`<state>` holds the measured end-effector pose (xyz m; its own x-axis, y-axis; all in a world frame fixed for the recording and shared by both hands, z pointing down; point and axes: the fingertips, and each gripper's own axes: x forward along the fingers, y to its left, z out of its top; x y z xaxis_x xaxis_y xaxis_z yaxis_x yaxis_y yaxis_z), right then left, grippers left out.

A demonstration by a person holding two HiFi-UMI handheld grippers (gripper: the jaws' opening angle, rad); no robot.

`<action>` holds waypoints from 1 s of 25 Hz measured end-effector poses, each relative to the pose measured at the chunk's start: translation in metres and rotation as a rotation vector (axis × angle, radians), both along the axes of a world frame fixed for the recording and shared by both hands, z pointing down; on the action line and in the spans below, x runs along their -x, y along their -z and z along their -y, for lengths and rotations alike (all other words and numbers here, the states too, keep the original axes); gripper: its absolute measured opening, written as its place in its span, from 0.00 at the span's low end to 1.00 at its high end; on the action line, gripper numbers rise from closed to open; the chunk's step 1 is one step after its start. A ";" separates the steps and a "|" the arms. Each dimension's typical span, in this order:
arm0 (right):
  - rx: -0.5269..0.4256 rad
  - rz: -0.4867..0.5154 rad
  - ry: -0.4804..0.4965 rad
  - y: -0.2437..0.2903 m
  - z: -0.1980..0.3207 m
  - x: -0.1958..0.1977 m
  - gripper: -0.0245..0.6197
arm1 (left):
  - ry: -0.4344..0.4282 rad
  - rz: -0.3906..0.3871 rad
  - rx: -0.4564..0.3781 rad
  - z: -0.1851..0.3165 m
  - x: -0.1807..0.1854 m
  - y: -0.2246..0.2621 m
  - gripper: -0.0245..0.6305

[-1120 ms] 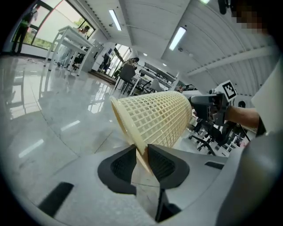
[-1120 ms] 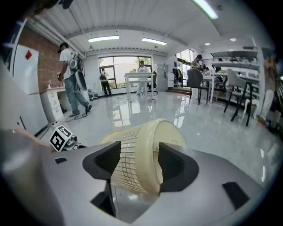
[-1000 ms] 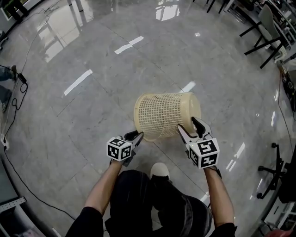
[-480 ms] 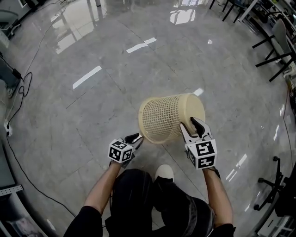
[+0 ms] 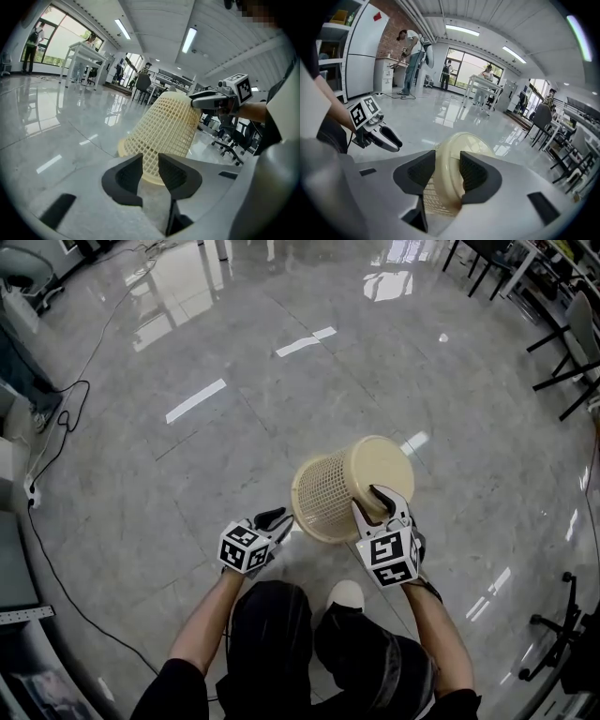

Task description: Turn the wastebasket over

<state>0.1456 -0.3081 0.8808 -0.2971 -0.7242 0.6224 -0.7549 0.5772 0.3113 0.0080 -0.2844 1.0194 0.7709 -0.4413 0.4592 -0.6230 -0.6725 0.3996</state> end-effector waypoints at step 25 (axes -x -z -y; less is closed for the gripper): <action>-0.007 0.077 -0.055 -0.021 -0.013 0.001 0.14 | -0.077 -0.061 -0.197 0.007 -0.017 0.075 0.05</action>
